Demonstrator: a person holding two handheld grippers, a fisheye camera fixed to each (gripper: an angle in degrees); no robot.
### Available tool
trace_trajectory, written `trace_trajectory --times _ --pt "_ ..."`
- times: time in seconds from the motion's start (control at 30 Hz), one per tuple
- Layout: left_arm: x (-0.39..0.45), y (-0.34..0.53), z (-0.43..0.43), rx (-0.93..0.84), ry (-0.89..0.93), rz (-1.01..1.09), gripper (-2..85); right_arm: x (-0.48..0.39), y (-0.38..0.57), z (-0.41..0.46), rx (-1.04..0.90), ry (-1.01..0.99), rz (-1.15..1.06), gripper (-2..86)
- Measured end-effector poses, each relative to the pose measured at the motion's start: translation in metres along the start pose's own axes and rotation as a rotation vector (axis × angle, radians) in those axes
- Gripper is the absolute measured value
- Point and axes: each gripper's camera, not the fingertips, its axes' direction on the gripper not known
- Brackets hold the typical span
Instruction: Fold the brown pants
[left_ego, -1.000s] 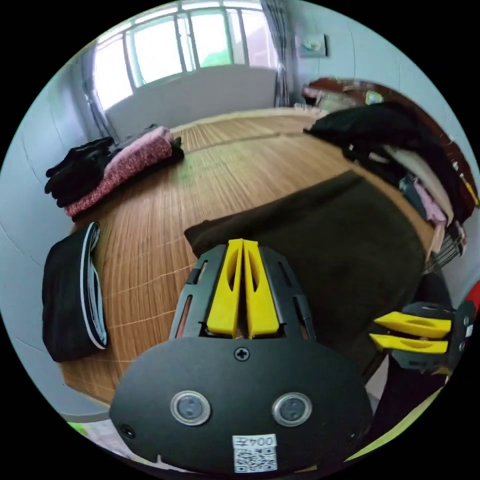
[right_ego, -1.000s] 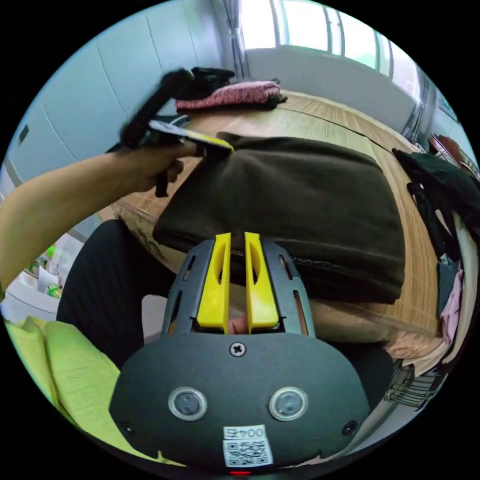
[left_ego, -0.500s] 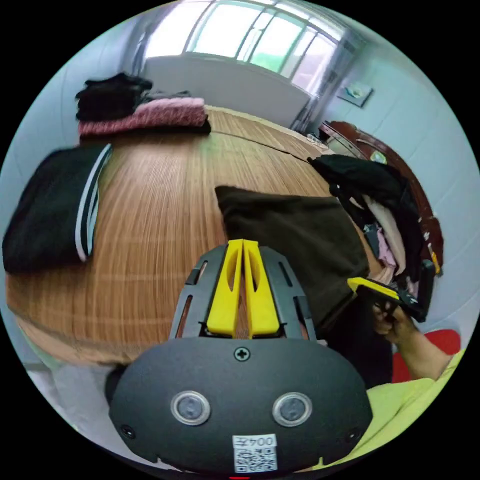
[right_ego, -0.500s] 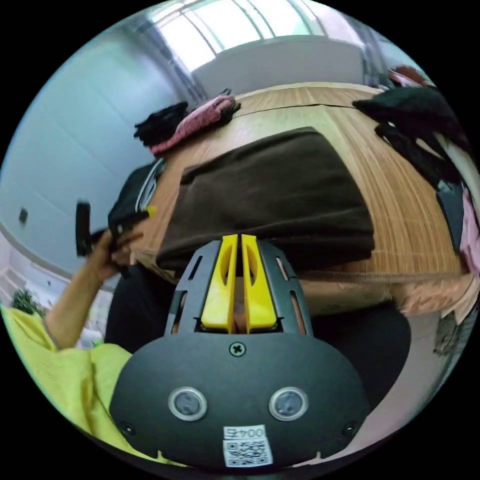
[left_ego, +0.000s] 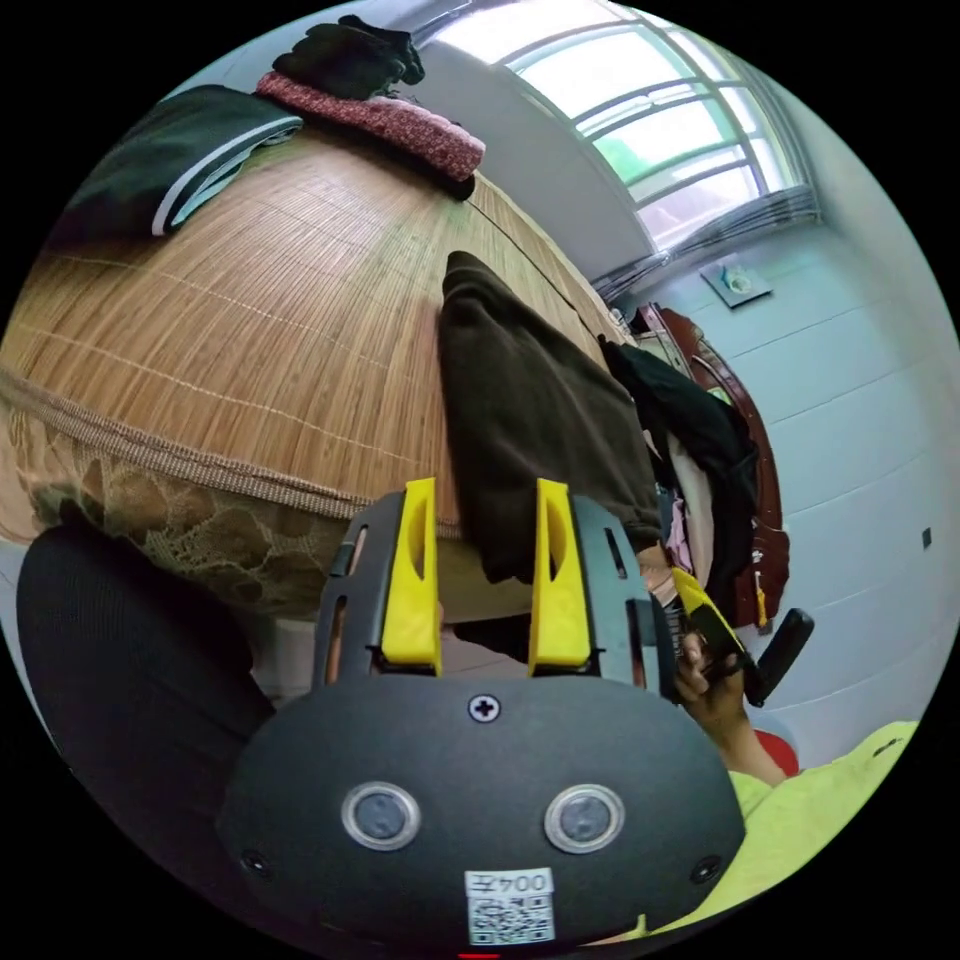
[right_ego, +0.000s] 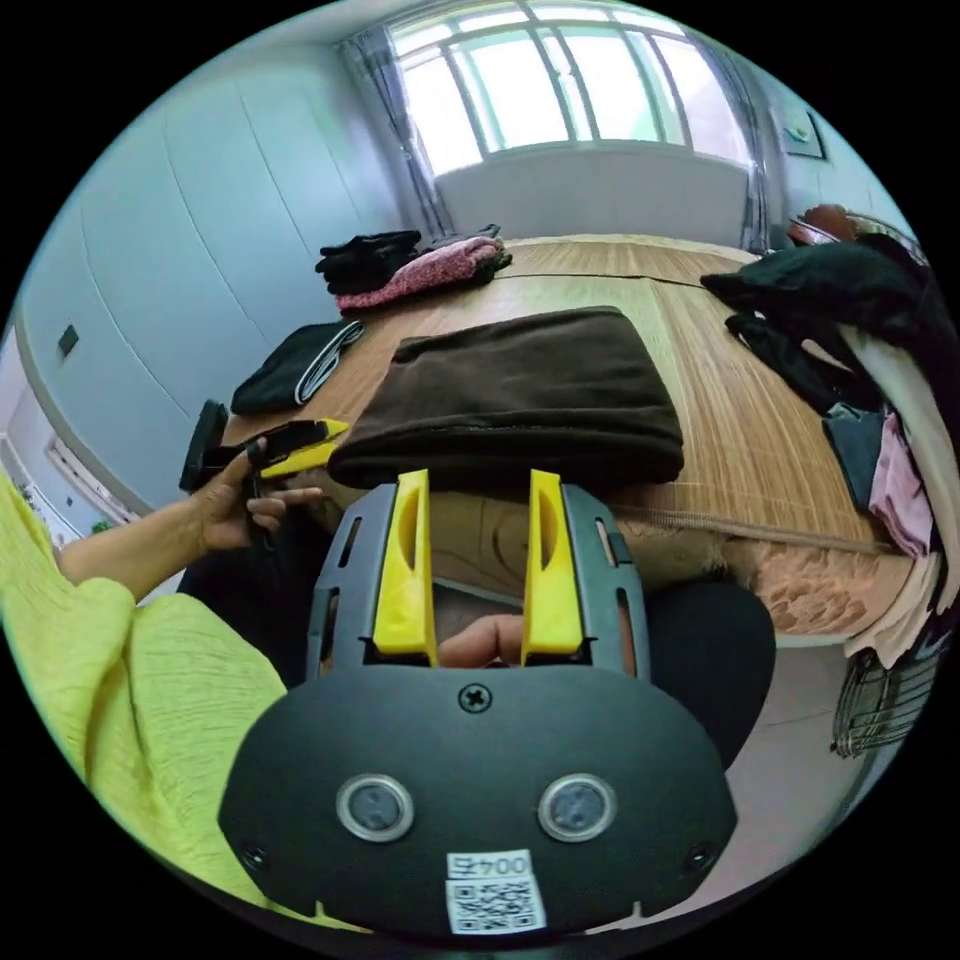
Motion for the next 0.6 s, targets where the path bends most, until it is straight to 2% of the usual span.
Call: trace_trajectory --times 0.1,0.17,0.27,0.43,0.6 --pt "-0.006 0.009 -0.005 0.028 0.018 0.030 17.1 0.040 0.011 0.001 0.027 -0.047 0.191 14.8" --pt "-0.009 0.012 -0.004 0.030 0.058 0.038 17.8 0.111 0.035 -0.004 0.144 -0.203 0.514 14.6" --pt "-0.012 0.011 0.002 0.004 0.087 0.043 18.1 0.181 0.064 0.001 0.247 -0.303 0.762 15.3" --pt "-0.017 0.004 0.006 0.001 0.080 0.023 17.8 0.225 0.084 0.034 0.208 -0.379 0.864 16.9" --pt "-0.014 -0.004 0.015 -0.037 0.057 0.047 16.8 0.229 0.102 0.073 0.152 -0.468 0.916 17.9"
